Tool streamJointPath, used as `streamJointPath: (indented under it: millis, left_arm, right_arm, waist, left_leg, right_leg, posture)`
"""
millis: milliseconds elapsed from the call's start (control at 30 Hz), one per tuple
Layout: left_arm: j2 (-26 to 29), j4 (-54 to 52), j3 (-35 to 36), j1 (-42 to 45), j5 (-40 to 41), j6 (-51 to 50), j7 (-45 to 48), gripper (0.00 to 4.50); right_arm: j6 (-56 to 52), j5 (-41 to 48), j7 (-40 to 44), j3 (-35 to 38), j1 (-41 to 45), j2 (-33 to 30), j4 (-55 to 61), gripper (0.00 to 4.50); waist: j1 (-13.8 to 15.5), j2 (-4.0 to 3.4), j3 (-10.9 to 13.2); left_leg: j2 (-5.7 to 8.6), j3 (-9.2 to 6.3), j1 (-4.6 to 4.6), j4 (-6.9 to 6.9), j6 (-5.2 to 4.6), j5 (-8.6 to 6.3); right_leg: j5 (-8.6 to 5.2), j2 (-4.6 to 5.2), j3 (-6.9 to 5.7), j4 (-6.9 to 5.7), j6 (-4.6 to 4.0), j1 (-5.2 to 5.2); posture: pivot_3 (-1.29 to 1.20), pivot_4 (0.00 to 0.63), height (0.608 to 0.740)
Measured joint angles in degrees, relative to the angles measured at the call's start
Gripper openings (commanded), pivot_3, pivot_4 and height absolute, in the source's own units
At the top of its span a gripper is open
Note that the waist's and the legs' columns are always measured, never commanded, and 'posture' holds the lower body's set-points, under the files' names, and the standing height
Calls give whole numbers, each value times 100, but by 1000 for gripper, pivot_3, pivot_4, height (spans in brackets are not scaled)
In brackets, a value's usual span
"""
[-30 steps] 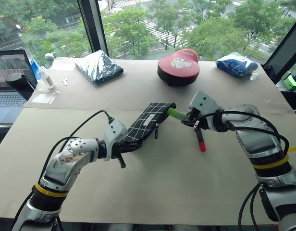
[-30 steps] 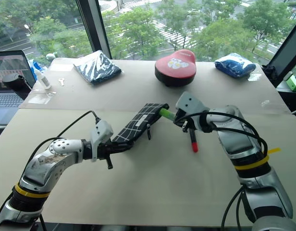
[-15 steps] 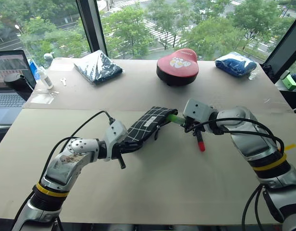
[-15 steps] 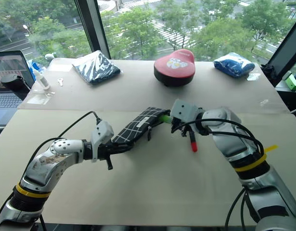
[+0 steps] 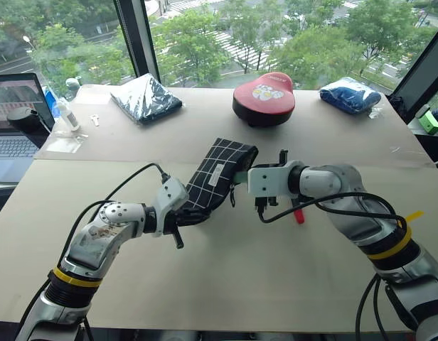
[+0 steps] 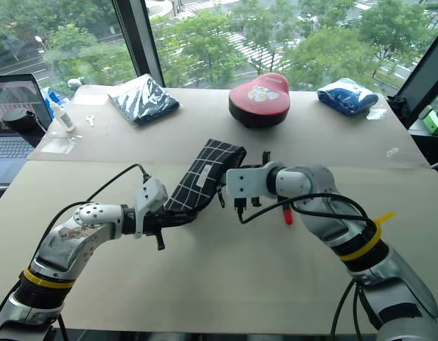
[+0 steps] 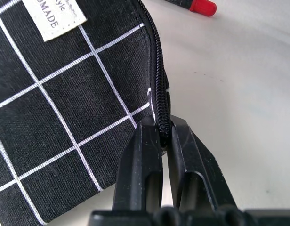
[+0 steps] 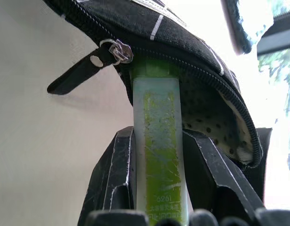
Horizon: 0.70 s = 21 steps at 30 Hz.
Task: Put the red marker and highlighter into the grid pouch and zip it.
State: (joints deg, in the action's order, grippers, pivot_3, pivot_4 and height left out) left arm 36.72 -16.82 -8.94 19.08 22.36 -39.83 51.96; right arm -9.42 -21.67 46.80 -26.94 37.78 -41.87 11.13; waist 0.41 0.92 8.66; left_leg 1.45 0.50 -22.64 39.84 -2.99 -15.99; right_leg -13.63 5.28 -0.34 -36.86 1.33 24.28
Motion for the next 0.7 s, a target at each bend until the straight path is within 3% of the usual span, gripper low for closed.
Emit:
streamJointPath:
  millis: [333, 700]
  left_arm:
    - [1, 3, 0, 7, 3, -1, 39, 0]
    - [-5, 4, 0, 39, 12, -4, 119, 0]
  right_arm:
    - [1989, -1318, -1234, -137, -144, -406, -1403, 1028]
    - [2847, -1200, -1895, 96, -506, 217, -1513, 1028]
  waist:
    - [-25, 0, 0]
    - [-99, 0, 0]
  left_leg:
    - [0, 1, 1, 0, 7, 4]
    - [-3, 0, 1, 0, 8, 5]
  right_leg:
    - [0, -2, 2, -2, 0, 1]
    - [0, -5, 5, -6, 0, 0]
  posture:
    - [0, 150, 740]
    - [0, 150, 740]
